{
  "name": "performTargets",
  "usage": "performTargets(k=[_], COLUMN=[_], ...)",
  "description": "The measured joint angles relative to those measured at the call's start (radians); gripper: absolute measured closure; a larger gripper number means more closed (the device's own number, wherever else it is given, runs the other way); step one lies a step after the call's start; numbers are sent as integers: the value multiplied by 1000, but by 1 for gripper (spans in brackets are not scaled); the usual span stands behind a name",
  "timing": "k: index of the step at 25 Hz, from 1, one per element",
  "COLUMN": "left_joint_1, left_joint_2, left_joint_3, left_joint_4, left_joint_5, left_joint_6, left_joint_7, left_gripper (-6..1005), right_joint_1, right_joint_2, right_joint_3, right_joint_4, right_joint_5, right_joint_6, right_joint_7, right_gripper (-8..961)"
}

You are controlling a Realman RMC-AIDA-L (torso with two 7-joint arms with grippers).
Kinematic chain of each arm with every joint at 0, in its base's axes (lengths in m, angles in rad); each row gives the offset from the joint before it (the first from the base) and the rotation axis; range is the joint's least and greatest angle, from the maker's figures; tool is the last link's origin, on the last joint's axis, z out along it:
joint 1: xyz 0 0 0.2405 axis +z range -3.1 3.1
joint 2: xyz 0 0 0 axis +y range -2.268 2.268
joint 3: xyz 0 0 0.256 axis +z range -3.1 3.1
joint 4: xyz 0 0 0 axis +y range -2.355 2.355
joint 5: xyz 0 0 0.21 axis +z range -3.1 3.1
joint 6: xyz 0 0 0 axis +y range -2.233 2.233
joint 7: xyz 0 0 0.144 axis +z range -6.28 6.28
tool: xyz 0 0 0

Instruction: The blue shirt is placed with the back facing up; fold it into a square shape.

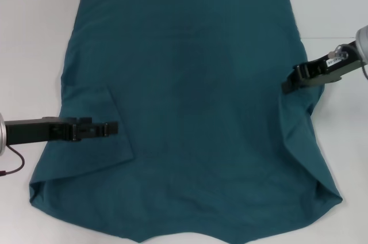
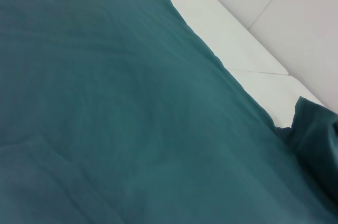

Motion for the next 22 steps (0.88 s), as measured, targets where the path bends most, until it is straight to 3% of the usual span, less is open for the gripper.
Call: performTargets(k=[7,14,18,22], left_joint_1=[1,4,9,12], left_joint_2=[3,3,31,70], left_joint_3=[-2,-46,-85,-192], left_joint_4=[0,0,6,16], left_joint_5=[0,0,1,16], left_joint_6=[-13,-21,22,209], left_joint_7=[-13,-42,-214,-401], left_gripper=[52,52,52,52], right_joint_1=[1,-39,-92,-148], right_joint_2=[-2,-42,-71,-96], right_joint_3=[3,26,30,50], right_joint_4=[43,92,82,66], right_joint_5=[29,206,268,300], right_joint_6=[9,-24,-98,-177], right_joint_7=[-6,-22,-26,-35], right_gripper=[932,642,518,452])
